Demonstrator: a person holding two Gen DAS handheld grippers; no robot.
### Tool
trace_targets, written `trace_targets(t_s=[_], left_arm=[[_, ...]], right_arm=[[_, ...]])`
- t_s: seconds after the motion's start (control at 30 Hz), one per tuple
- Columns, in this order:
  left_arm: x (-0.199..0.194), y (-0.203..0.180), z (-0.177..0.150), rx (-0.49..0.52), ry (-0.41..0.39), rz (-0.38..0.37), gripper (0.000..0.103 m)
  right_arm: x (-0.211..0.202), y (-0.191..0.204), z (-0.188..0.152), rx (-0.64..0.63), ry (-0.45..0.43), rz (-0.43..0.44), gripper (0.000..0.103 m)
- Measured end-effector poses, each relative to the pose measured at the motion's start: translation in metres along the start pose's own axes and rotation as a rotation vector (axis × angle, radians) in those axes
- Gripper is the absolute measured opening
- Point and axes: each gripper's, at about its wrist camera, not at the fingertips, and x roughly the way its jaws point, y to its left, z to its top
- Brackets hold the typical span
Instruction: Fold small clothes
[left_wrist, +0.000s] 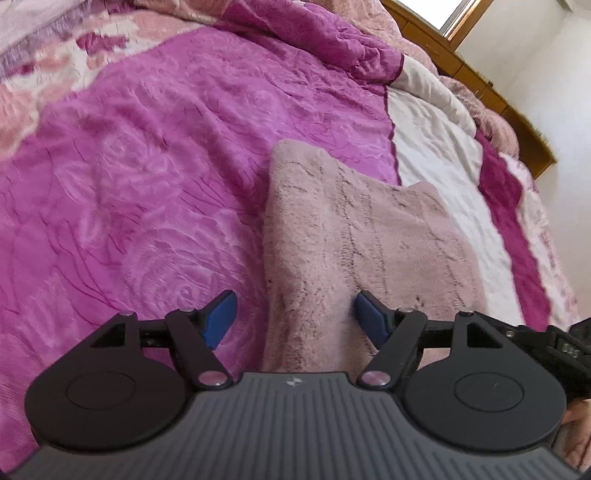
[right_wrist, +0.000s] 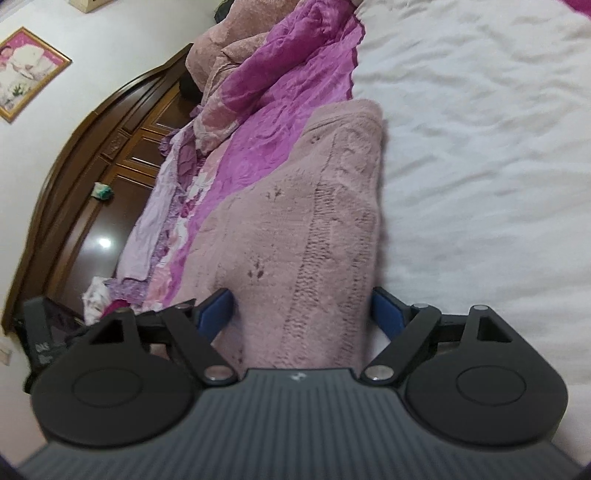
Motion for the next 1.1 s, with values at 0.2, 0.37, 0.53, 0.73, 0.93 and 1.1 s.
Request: trace_targets(t_s=[0.2,0.37,0.53,0.73,0.93,1.1], left_arm=[[0.0,-0.004,-0.008,-0.008,-0.015,-0.101,0.047],[-0.011,-0.009,-0.006,-0.049,-0.034,-0.142,0.037],[-0.023,-0.029,-0.011,-0.06,-0.025,-0.202,0.034],[-0.03,-0.075,-0.037,-0.028,0.015,-0.284,0.034],[-0.026,-0.121,-0.072,0.053,0.074,-0.321,0.032],[-0.008,-0.129,-0.095,0.124,0.121,-0.2,0.032]], right_arm=[[0.001,0.007,0.0,-0.002,-0.022,0.033,0.056],[-0.019,0.018,0.008,-0.009,-0.056,0.059,0.048],[-0.049,0.028,0.015,0.005,-0.081,0.093,0.048],[-0.109,0.025,0.014,0.015,-0.117,0.072,0.048],[-0.166,0.001,-0.003,-0.003,-0.152,-0.036,0.048],[-0.16,-0.029,-0.021,-0.097,-0.084,-0.271,0.051]])
